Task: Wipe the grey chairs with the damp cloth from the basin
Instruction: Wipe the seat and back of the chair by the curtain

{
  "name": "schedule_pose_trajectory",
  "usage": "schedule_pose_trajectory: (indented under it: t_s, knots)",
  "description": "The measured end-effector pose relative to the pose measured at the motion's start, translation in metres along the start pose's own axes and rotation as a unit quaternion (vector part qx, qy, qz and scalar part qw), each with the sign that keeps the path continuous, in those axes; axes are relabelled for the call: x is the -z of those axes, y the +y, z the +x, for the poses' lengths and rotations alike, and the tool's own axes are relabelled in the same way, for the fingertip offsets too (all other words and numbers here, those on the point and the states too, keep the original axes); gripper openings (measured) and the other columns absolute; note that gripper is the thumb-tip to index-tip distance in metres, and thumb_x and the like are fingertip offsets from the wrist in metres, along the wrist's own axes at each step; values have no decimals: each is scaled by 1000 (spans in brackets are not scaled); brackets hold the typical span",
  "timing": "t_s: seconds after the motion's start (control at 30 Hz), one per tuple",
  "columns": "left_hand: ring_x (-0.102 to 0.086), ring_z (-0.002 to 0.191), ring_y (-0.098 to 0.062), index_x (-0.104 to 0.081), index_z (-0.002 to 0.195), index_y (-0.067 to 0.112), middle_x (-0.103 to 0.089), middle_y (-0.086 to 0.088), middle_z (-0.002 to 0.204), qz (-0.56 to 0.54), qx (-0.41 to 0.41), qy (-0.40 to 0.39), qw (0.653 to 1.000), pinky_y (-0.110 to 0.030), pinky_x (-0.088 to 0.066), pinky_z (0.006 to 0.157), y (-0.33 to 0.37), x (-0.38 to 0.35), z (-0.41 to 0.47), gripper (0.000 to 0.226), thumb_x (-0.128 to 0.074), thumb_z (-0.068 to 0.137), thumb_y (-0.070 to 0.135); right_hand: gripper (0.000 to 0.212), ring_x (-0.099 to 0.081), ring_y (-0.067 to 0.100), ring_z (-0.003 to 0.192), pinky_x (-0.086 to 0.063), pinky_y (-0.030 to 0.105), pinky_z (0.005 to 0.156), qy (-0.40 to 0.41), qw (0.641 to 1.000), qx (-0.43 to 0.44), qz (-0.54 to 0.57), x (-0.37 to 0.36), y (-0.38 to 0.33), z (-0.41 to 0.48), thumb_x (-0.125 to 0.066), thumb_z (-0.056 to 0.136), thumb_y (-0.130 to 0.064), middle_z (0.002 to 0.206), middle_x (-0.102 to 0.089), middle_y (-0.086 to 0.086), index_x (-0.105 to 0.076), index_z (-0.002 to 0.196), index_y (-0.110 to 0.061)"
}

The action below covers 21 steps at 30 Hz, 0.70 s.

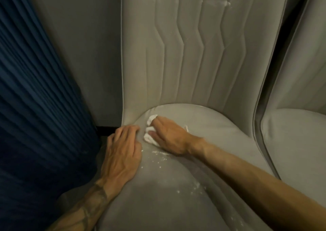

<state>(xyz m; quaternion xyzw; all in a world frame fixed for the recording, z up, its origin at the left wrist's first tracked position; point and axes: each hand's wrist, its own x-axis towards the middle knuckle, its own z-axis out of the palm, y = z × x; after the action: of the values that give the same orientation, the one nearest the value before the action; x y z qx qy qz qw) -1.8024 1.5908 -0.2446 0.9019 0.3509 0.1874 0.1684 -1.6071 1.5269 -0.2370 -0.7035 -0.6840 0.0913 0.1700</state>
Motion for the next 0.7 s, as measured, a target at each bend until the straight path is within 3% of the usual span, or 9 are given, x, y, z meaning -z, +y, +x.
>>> schedule_pose_trajectory:
  t_s: [0.1,0.2,0.27,0.4,0.47,0.6,0.7]
  knots:
    - [-49,127,-23,-56,128,18,-59,-1,130,8,-1,0,1000,-46,-37,108,-1,0,-2,47,-26,94,29,34,-51,26,121,-34,32,104,29,995,-87,-46,33,47,-9,-48,102,-45,131,-52,6,-58,117,-16]
    - [-49,127,-23,-56,127,18,-59,-1,131,9,1,-1,1000,-46,-36,108,-1,-3,-3,42,-29,95,26,34,-50,32,117,-31,33,100,68,983,-153,-80,42,67,-30,-48,104,-39,127,-54,13,-60,112,-8]
    - [-48,127,-23,-56,127,18,-59,-1,132,7,1,-3,1000,-47,-36,108,1,-4,-2,42,-31,94,25,36,-51,34,111,-37,40,99,65,986,-135,-70,31,48,-45,-45,103,-41,123,-53,16,-57,111,-8]
    - [-49,126,-26,-56,125,18,-59,-3,131,6,-4,-6,1000,-51,-38,107,3,-2,-1,46,-25,94,30,27,-52,26,102,-42,42,96,15,998,-53,-3,24,27,-74,-38,105,-40,118,-52,5,-49,111,-16]
    - [-48,125,-25,-56,124,19,-59,-2,130,1,-5,-5,1000,-50,-38,107,4,0,-3,46,-24,94,31,32,-54,28,112,-40,41,102,29,996,-80,-32,42,49,-83,-44,104,-41,126,-53,7,-53,116,-12]
    - [-49,123,-26,-57,121,18,-59,-3,127,2,-7,-1,1000,-51,-38,106,4,0,-5,43,-26,94,30,38,-53,33,118,-41,41,102,72,962,-246,-89,69,90,-103,-47,102,-45,133,-52,8,-58,117,-11]
    - [-49,122,-26,-56,120,19,-59,-3,127,-4,-8,1,1000,-52,-38,106,4,0,-4,38,-29,95,27,41,-53,32,111,-42,42,98,74,970,-217,-85,49,67,-115,-43,103,-48,126,-52,11,-54,118,-12]
